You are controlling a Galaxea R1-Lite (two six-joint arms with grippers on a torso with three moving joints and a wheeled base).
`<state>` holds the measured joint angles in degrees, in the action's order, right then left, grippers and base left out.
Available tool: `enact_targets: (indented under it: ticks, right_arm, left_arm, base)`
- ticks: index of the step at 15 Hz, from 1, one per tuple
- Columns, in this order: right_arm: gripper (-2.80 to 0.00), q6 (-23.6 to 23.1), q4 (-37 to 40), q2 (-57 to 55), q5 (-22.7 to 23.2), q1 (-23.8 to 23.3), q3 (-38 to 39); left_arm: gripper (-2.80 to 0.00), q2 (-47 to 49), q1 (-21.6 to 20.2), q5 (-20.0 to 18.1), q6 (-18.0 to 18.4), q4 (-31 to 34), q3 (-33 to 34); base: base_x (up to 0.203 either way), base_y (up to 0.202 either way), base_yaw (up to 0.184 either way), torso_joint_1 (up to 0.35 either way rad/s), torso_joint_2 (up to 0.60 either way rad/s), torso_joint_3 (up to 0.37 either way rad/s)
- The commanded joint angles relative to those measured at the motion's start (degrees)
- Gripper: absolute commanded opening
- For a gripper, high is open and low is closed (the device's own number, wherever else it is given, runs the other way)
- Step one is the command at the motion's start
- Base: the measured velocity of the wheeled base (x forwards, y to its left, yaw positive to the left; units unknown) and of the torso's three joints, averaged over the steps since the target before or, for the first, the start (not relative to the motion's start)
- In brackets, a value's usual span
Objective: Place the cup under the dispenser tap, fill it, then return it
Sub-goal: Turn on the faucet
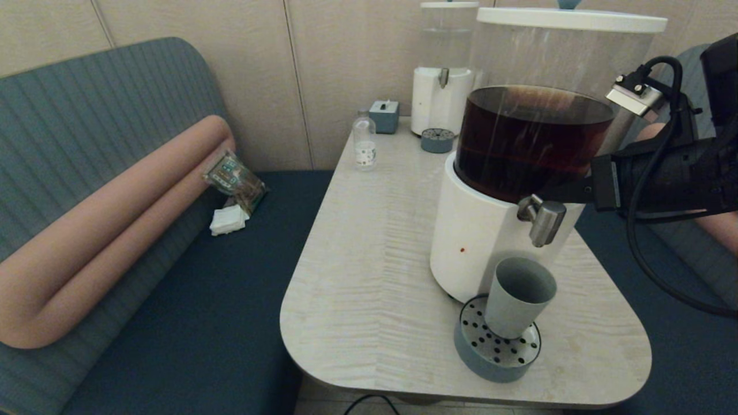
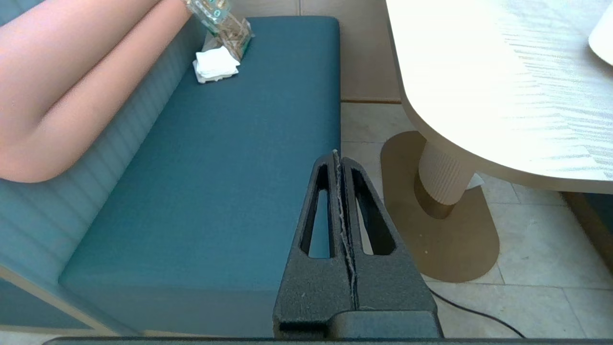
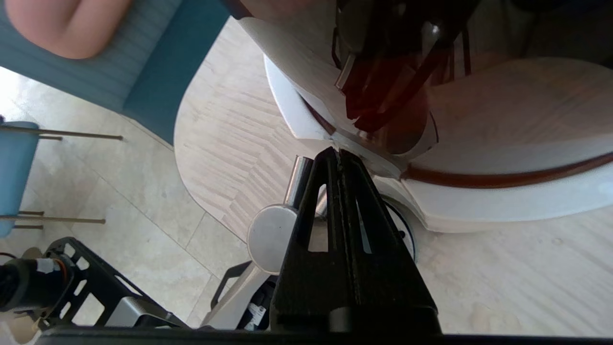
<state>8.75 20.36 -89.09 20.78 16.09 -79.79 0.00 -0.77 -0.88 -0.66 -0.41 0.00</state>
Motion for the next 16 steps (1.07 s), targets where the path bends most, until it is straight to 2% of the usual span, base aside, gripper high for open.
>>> enact_targets:
  ticks: [1,11,16]
  right_arm:
    - [-2.8,0.0,-0.8,-0.3,0.5,0.3,0.5]
    - [-2.8,-1.3,-2.5,-0.2,0.7,1.7,1.6]
    - [-2.8,-1.4,-2.6,-0.8,2.7,2.0,1.6]
  left_arm:
    - [-2.8,0.1,0.0,0.0,0.0,0.0,0.1]
    - [-2.8,0.1,0.0,0.0,0.0,0.0,0.1]
    - [-2.8,0.1,0.0,0.0,0.0,0.0,0.1]
  base:
    - [0.0,0.0,0.0,0.0,0.0,0.0]
    - [0.0,0.0,0.0,0.0,0.0,0.0]
    - [0.0,0.0,0.0,0.0,0.0,0.0]
